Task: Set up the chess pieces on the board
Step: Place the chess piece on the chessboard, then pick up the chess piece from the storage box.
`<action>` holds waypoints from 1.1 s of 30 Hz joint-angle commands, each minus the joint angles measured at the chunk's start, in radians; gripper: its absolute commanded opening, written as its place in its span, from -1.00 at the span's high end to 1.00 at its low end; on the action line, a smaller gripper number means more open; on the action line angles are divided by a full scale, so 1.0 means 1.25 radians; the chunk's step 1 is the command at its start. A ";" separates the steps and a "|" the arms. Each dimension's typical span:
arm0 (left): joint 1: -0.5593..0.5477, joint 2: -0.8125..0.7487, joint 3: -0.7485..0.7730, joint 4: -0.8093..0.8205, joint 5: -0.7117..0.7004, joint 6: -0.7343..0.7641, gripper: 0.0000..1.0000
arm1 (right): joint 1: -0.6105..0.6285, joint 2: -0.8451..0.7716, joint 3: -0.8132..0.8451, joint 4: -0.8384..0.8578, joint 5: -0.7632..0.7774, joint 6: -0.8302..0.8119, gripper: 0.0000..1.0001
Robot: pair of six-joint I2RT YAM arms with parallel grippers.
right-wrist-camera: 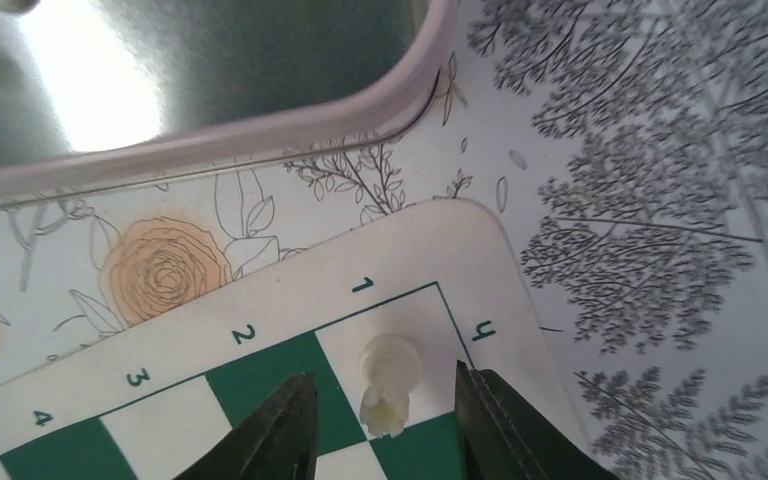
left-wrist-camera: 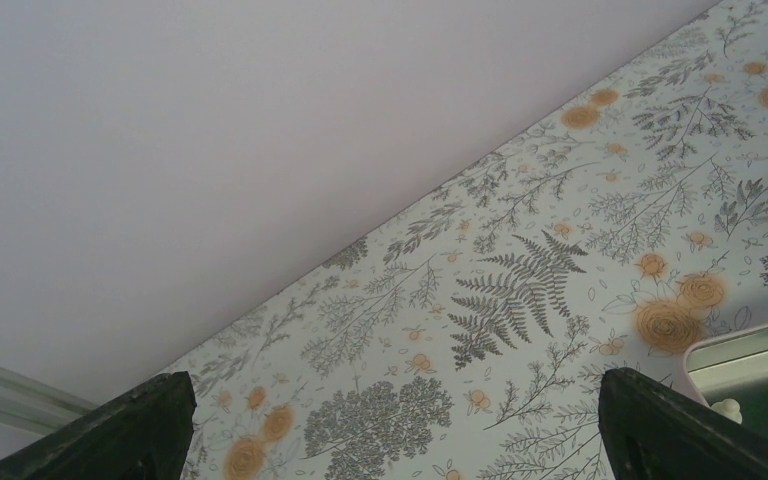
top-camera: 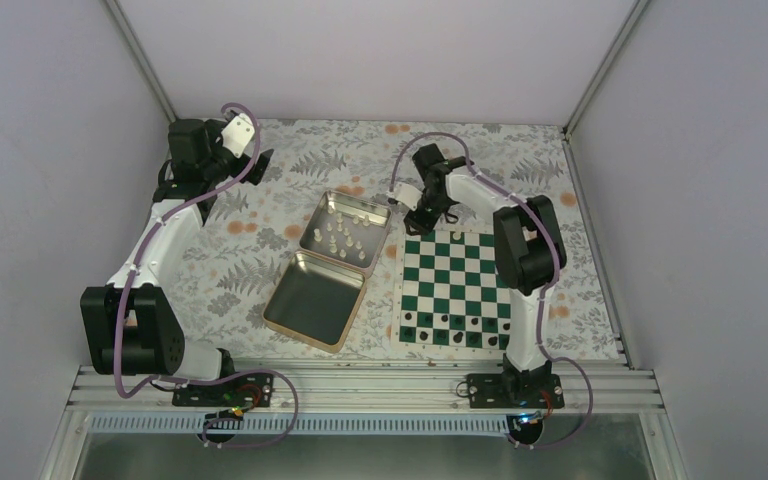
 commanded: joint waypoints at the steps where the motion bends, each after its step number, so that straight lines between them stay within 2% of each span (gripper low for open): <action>1: -0.002 -0.014 -0.001 0.013 0.013 -0.004 -1.00 | 0.000 -0.074 0.065 -0.030 -0.004 0.005 0.23; 8: -0.007 -0.006 0.004 0.008 0.005 -0.007 -1.00 | 0.092 -0.065 0.227 -0.101 0.015 0.001 0.21; 13: -0.016 -0.009 0.000 0.009 -0.033 -0.007 -1.00 | 0.189 -0.031 0.292 -0.097 0.006 -0.003 0.20; 17: -0.018 -0.006 -0.001 0.009 -0.038 -0.012 -1.00 | 0.229 0.014 0.340 -0.097 -0.028 0.004 0.19; 29: -0.033 -0.001 -0.002 0.010 -0.052 -0.005 -1.00 | 0.246 0.107 0.345 -0.118 -0.001 0.025 0.27; 33: -0.035 0.000 -0.003 0.014 -0.055 -0.006 -1.00 | 0.246 0.099 0.303 -0.056 0.024 0.033 0.26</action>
